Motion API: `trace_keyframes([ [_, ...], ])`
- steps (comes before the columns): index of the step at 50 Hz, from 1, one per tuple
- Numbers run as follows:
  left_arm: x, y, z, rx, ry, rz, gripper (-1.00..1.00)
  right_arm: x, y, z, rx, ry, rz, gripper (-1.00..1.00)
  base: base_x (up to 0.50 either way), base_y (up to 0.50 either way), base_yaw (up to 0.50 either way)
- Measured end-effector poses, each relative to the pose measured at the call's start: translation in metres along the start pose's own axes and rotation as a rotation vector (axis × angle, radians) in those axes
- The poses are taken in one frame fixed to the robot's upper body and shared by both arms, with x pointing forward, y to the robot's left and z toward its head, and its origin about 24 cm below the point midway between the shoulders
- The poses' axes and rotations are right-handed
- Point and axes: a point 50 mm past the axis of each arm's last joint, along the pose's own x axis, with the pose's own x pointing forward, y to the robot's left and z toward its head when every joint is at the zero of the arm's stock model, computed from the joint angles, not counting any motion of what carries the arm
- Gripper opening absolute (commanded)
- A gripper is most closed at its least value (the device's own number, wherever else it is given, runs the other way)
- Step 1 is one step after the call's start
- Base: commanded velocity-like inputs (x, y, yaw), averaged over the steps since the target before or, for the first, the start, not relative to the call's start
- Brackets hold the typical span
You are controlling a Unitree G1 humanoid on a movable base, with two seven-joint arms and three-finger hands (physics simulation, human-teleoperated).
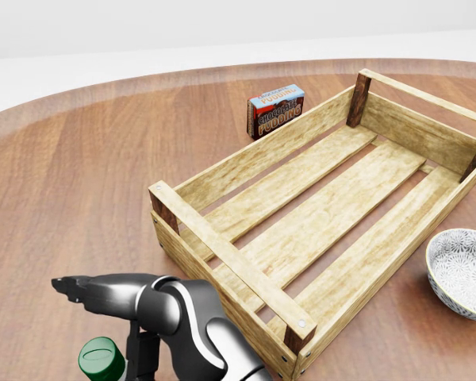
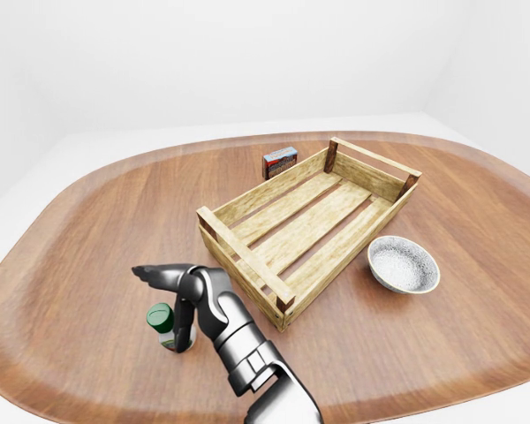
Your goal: Pick up the salad dressing and put it in the tray.
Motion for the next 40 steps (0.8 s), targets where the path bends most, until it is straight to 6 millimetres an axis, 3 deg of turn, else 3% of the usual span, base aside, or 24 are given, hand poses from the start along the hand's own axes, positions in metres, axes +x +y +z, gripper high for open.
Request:
trace_keyframes([
  [16, -0.001, 0.0, -0.001, -0.003, 0.004, 0.001, 1.0, 0.001, 0.005, 0.006, 0.04, -0.056, 0.019, 1.0, 0.0, 0.0, 0.0],
  [36, -0.002, 0.0, 0.002, -0.004, -0.007, 0.0, 1.0, 0.016, 0.017, -0.015, 0.193, -0.013, 0.148, 1.0, 0.0, 0.0, 0.0],
  [37, -0.002, 0.0, 0.002, -0.005, -0.008, 0.0, 1.0, 0.016, 0.017, -0.017, 0.2, -0.008, 0.155, 0.91, 0.0, 0.0, 0.0],
  [38, -0.002, 0.0, 0.002, -0.005, -0.008, 0.001, 1.0, 0.017, 0.018, -0.018, 0.207, -0.004, 0.161, -0.55, 0.0, 0.0, 0.0],
  [39, -0.002, 0.0, 0.002, -0.005, -0.008, 0.001, 1.0, 0.017, 0.019, -0.019, 0.215, 0.0, 0.168, -0.85, 0.0, 0.0, 0.0],
  [40, -0.002, 0.0, 0.002, -0.006, -0.008, 0.001, 1.0, 0.018, 0.019, -0.021, 0.222, 0.005, 0.174, -1.0, 0.0, 0.0, 0.0],
])
